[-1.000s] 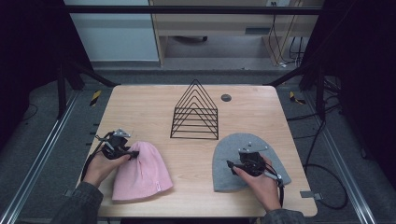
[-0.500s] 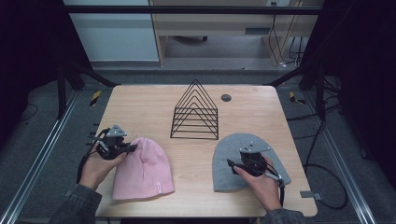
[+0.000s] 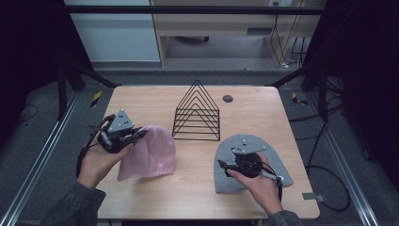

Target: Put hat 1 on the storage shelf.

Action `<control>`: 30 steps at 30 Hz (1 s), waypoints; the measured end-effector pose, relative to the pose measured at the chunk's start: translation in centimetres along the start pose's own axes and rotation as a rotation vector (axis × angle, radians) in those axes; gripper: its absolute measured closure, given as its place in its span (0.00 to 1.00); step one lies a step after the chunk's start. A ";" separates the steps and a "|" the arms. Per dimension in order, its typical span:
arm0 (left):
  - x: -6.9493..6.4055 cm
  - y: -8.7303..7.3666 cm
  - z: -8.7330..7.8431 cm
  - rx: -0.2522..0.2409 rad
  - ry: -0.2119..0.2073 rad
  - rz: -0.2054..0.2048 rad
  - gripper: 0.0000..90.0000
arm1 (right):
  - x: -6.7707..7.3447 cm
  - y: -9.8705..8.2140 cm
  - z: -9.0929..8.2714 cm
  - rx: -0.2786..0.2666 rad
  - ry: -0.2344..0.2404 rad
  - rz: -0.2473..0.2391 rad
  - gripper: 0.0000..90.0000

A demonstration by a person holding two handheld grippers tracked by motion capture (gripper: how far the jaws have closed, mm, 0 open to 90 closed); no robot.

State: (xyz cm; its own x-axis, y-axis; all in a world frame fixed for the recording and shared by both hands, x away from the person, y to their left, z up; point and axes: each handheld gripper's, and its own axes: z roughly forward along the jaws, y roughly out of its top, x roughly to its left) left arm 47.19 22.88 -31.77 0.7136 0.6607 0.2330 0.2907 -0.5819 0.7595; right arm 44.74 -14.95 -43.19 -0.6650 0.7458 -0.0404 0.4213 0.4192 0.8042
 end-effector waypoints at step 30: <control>-1.1 7.8 -2.5 -0.150 -0.095 0.031 0.93 | 4.5 7.4 4.3 -0.048 0.255 -0.096 0.81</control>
State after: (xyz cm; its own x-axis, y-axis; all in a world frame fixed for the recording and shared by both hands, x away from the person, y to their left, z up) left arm 47.01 18.81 -24.60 0.7797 0.5918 0.2044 0.1749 -0.5193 0.8365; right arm 47.49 -6.31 -39.96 -0.8367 0.5470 0.0280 0.3233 0.4520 0.8314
